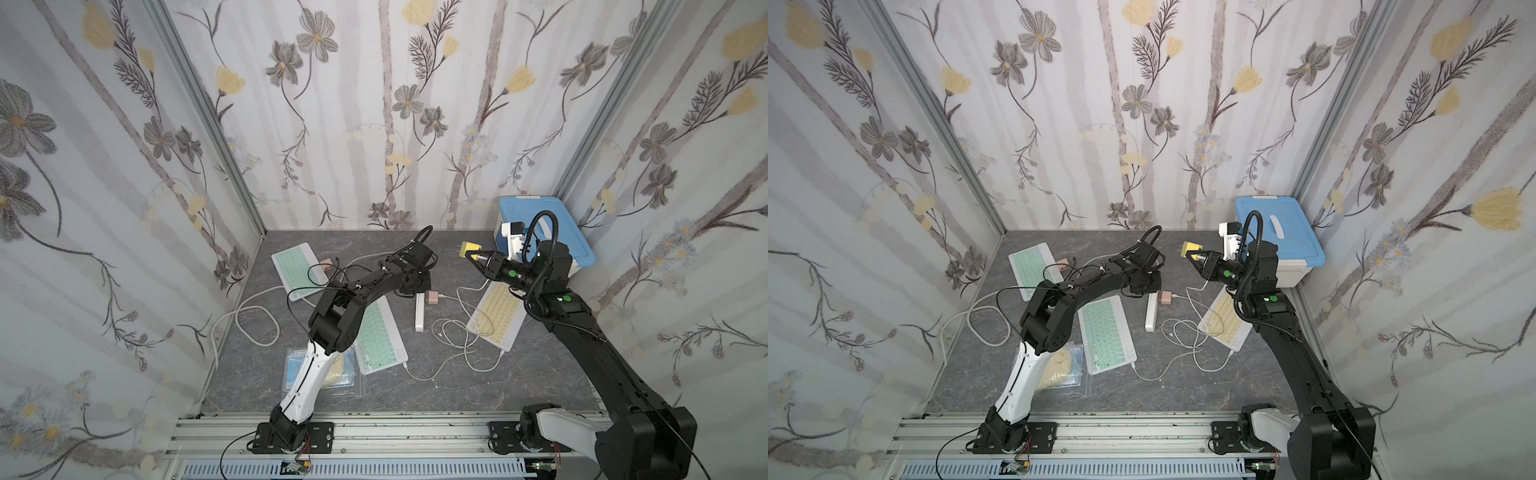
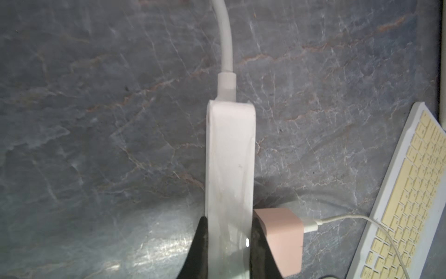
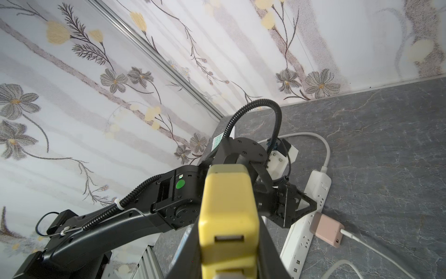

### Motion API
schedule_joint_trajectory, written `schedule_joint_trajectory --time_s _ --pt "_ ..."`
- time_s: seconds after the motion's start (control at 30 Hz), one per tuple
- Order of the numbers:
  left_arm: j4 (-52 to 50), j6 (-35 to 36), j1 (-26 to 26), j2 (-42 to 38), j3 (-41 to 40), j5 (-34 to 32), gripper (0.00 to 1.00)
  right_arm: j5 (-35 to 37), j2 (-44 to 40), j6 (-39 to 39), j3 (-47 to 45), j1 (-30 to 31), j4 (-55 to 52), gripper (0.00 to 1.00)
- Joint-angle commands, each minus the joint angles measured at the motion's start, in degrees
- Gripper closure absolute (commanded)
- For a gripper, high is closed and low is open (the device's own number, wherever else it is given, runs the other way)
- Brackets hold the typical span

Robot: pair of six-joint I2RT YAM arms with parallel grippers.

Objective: Unplug the wireless keyboard
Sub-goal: Pick up the socket from the center of the board, then place the plug at the center of the board.

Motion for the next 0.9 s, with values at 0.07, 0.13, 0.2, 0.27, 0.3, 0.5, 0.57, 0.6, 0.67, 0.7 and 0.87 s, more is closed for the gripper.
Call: schedule_joint_trajectory --time_s 0.07,0.13,0.2,0.27,0.3,0.5,0.57,0.6,0.67,0.7,0.87 --pt "1.29 -0.78 3.60 4.22 8.65 2.91 0.97 -2.16 0.40 2.57 -0.75 0.81 5.96 1.00" --pt "-0.03 -0.38 4.45 6.92 12.95 4.15 0.97 -2.14 1.31 2.41 -0.75 1.83 6.17 1.00" --pt "-1.68 0.69 4.80 9.01 16.97 5.61 0.99 -1.65 2.93 1.48 -0.44 3.09 5.72 1.00" --pt "-2.98 1.80 4.69 9.41 18.44 6.48 1.00 0.46 5.46 -0.42 0.70 3.86 3.61 1.00" --pt "-2.73 2.03 4.67 8.87 17.95 6.87 1.00 2.19 7.23 -1.74 1.57 4.10 1.99 1.00" --pt "-0.16 2.56 4.67 2.86 13.07 8.15 1.00 13.60 18.56 -8.70 5.08 6.84 -3.52 1.00" --pt "-1.39 3.13 4.66 1.69 13.56 7.83 1.00 17.52 21.09 -10.30 5.02 8.41 -4.55 1.00" --pt "-1.98 3.42 4.67 1.10 13.83 7.75 1.00 18.71 22.23 -10.53 4.18 9.00 -4.06 1.00" --pt "-2.52 3.76 4.68 0.08 13.86 8.07 1.00 19.63 24.45 -10.21 2.21 9.35 -1.79 1.00" --pt "-2.77 3.89 4.61 -0.36 13.86 8.44 1.00 19.48 25.98 -10.11 1.62 9.41 -0.84 1.00" --pt "-2.92 3.91 4.62 -1.73 13.50 9.43 1.00 20.06 32.78 -11.36 3.07 10.09 -0.35 1.00"
